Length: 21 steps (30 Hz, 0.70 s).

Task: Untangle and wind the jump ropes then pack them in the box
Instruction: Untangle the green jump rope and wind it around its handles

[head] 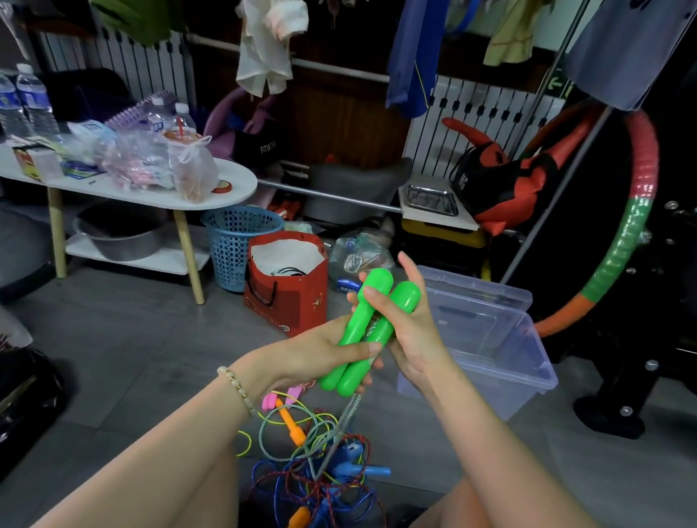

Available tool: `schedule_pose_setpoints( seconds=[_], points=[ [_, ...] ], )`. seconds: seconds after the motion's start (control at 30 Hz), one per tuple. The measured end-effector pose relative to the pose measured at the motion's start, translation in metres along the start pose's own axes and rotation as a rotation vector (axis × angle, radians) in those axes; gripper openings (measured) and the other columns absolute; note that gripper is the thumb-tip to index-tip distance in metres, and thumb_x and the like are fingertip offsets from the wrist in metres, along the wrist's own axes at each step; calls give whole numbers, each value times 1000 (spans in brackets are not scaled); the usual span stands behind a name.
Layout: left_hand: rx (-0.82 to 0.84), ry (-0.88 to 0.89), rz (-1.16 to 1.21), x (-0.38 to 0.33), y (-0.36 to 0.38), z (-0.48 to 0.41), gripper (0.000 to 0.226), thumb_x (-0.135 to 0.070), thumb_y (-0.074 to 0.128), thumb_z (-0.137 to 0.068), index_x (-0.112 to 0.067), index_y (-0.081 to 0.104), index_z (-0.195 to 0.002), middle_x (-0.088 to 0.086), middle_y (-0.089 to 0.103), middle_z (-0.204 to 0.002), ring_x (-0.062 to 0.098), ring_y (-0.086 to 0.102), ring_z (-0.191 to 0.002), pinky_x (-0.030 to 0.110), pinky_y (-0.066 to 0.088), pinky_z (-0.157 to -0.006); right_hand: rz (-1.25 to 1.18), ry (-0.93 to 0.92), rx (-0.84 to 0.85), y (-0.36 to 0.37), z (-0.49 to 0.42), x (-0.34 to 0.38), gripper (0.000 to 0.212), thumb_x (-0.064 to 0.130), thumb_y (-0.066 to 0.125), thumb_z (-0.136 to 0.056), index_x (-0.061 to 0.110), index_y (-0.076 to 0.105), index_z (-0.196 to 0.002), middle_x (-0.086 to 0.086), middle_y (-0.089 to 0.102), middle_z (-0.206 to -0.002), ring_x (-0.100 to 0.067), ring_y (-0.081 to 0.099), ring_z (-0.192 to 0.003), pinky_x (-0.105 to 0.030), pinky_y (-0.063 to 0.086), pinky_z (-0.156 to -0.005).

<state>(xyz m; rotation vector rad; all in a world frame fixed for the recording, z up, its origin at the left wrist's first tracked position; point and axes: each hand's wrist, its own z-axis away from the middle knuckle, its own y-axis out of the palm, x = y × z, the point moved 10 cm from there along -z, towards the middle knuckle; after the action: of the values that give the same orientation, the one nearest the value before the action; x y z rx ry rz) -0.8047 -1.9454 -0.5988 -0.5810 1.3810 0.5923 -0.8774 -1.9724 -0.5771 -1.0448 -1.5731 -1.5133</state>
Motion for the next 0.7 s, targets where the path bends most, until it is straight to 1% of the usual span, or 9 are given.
schedule_pose_setpoints(
  seconds=[0.03,0.1,0.2,0.3,0.37,0.43,0.5,0.6,0.7],
  points=[
    [21,-24,42,3,3,1,10,-13,47,-97,-17,45,-105,3,60,-87,12,64,-69,29,57,-68,73,-31,-8,-1,1,4,78,10,76,-67,34,41,-132,-16,67,-113,-35,68,-92,-40,57,-77],
    [34,-59,144,7,5,3,8,-10,47,-97,-14,47,-104,5,62,-88,14,66,-70,31,58,-71,161,-96,-21,-1,3,13,60,4,74,-73,25,48,-122,-21,64,-112,-36,69,-87,-40,57,-71],
    [12,-58,199,9,-1,4,20,-5,55,-92,-12,50,-110,4,69,-92,22,69,-79,32,58,-72,203,-175,-49,0,4,20,41,-3,71,-76,13,49,-107,-25,60,-112,-36,69,-83,-41,58,-68],
    [-95,-11,141,8,-9,5,25,-7,66,-85,-12,53,-105,2,69,-83,22,69,-75,30,57,-65,249,-240,-83,0,3,25,42,-4,72,-75,10,48,-106,-16,64,-103,-36,69,-83,-45,58,-73],
    [-198,39,57,8,-15,4,17,-10,68,-85,-12,55,-95,-4,67,-71,15,65,-63,26,54,-58,267,-250,-98,-1,2,23,42,-1,75,-74,13,49,-104,-13,65,-102,-36,69,-86,-47,57,-76],
    [-236,79,-19,8,-15,3,9,-15,63,-89,-12,55,-89,-8,65,-63,10,60,-55,23,50,-54,219,-226,-100,-1,2,19,41,-1,74,-74,16,49,-102,-16,65,-106,-36,69,-87,-48,57,-77],
    [-217,88,-38,8,-13,2,7,-17,60,-91,-13,54,-90,-8,66,-66,9,58,-55,21,48,-53,161,-203,-99,-3,2,14,39,-3,71,-76,16,48,-100,-18,65,-109,-35,69,-85,-47,57,-76],
    [-139,60,48,9,-7,2,9,-16,58,-93,-17,53,-101,-1,69,-81,11,64,-60,21,52,-56,117,-191,-97,-5,4,10,37,-2,70,-77,17,48,-100,-15,66,-111,-35,69,-87,-46,57,-77],
    [-96,52,65,9,-2,1,14,-17,56,-93,-16,50,-106,-1,70,-79,14,67,-61,25,56,-59,101,-188,-93,-4,4,10,36,-2,69,-78,17,48,-101,-14,66,-111,-34,69,-88,-39,58,-73]
  ],
)
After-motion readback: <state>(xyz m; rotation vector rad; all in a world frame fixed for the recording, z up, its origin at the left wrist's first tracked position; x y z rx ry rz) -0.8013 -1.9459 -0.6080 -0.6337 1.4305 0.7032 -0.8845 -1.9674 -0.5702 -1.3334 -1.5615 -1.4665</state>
